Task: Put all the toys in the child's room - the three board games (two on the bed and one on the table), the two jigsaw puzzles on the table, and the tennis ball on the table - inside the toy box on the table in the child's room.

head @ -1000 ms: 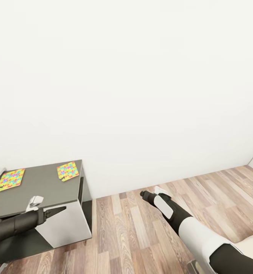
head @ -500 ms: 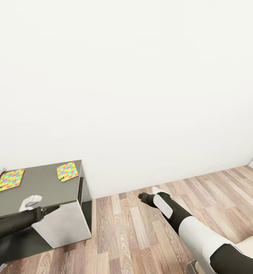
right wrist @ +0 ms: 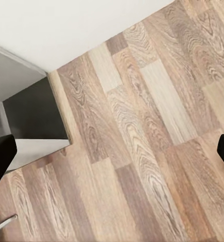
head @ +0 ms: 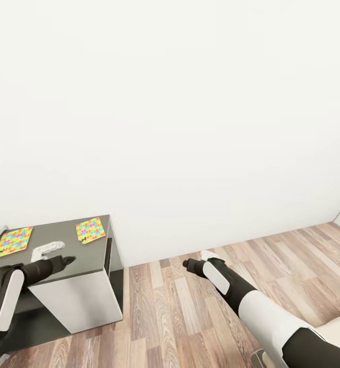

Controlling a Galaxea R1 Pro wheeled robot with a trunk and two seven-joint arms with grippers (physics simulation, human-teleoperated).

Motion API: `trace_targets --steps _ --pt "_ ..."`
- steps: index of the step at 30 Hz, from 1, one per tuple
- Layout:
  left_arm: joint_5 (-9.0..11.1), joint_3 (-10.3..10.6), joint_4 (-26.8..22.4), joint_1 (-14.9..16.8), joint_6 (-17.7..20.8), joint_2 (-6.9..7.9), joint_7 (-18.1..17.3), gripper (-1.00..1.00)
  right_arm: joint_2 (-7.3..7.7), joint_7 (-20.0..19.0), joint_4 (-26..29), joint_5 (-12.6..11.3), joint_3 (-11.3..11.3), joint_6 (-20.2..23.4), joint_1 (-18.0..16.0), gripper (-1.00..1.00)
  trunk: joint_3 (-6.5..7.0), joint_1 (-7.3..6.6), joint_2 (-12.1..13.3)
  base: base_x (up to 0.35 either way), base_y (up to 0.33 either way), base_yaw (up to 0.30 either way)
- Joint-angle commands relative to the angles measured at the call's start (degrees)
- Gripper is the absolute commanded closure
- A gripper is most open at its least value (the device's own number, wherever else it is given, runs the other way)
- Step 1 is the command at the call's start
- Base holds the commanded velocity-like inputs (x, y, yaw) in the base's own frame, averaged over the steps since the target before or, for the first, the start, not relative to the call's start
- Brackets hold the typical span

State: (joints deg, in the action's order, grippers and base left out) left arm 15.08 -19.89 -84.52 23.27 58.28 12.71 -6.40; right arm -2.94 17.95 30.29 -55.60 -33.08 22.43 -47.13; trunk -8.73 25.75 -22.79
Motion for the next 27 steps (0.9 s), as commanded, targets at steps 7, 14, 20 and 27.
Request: trace_targets --steps 7,14,20,27 --pt "-0.38 4.56 1.27 1.05 -3.83 -1.17 8.13 -1.00 0.04 0.51 0.06 -0.47 -0.56 -0.26 -0.07 -1.00 -0.13 0.04 -0.13 0.000 0.000 0.000" --pt "0.04 5.30 1.79 1.47 -6.17 -1.80 9.32 -1.00 -0.29 0.16 0.37 -0.80 -0.24 -0.60 0.26 -1.00 -0.13 0.04 -0.13 0.000 0.000 0.000" --pt "0.11 5.16 2.95 0.94 -6.75 -3.61 9.83 -1.00 -2.24 -0.46 1.16 -0.98 0.29 -1.18 0.12 -1.00 -0.13 0.04 -0.13 0.000 0.000 0.000" --pt "0.05 4.96 2.14 -0.25 -6.80 -4.23 9.99 -1.00 -4.51 -1.39 1.53 -0.95 0.67 -1.46 -0.10 -1.00 -0.13 0.04 -0.13 0.027 0.000 0.000"
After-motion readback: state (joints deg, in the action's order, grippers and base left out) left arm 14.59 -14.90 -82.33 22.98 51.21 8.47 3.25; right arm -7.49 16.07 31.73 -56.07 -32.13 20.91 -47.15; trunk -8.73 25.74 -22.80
